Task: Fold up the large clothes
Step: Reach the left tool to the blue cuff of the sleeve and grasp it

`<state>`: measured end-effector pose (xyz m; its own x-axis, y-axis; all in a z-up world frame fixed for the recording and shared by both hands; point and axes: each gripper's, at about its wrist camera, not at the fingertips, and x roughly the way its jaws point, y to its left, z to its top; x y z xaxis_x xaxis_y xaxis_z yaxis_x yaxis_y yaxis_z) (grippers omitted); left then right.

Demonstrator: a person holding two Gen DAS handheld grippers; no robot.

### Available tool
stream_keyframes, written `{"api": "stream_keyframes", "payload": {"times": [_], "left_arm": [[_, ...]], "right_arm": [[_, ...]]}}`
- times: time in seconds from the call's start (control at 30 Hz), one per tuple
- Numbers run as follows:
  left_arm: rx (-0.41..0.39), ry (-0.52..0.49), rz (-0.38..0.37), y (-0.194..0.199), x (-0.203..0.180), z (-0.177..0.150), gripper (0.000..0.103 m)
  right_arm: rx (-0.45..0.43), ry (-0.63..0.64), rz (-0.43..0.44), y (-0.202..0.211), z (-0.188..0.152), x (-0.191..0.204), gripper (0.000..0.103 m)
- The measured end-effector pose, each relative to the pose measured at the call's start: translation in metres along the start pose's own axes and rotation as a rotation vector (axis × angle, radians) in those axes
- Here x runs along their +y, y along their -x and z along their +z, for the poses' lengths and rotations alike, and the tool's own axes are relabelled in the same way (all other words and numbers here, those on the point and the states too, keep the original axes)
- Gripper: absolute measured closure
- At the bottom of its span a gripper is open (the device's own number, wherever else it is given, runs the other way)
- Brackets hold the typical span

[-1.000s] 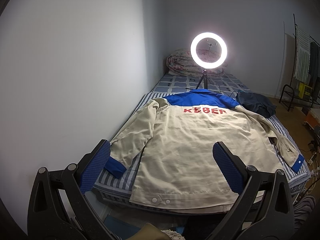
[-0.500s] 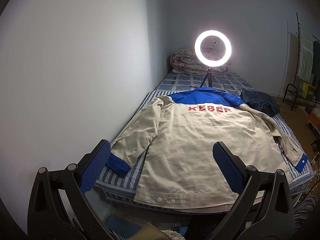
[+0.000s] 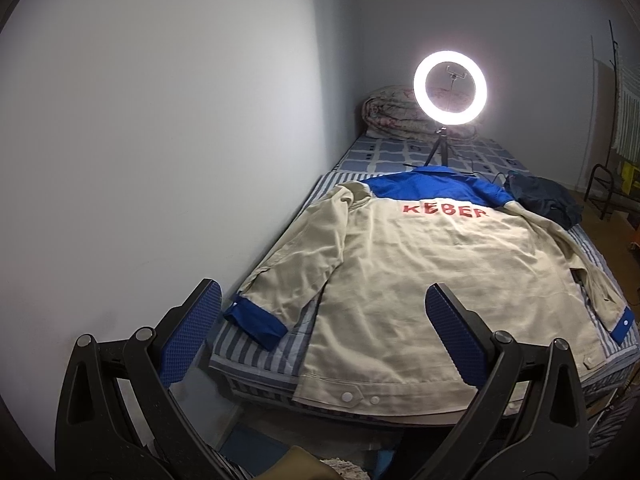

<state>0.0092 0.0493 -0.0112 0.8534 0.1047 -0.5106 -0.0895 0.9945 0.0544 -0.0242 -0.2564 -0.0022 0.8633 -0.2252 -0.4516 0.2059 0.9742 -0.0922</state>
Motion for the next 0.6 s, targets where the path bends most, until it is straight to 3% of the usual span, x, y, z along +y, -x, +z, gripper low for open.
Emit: {"api": "stream_keyframes", "payload": {"times": [0.3,0.37,0.5,0.6], "left_arm": [[0.055,0.011,0.087,-0.043,0.04,-0.005,0.0],[0.074,0.007,0.095,-0.056,0.05,-0.007,0.006],[0.172,0.029,0.096,-0.093,0.077,-0.017,0.031],[0.242,0.105,0.056,-0.113,0.094,-0.026,0.034]], "right_arm": [[0.004,0.025,0.067,-0.02,0.013,0.023,0.0],[0.0,0.029,0.092,-0.025,0.015,0.028,0.0],[0.0,0.006,0.219,-0.032,0.018,0.035,0.0],[0.055,-0.018,0.305,-0.044,0.015,0.039,0.0]]}}
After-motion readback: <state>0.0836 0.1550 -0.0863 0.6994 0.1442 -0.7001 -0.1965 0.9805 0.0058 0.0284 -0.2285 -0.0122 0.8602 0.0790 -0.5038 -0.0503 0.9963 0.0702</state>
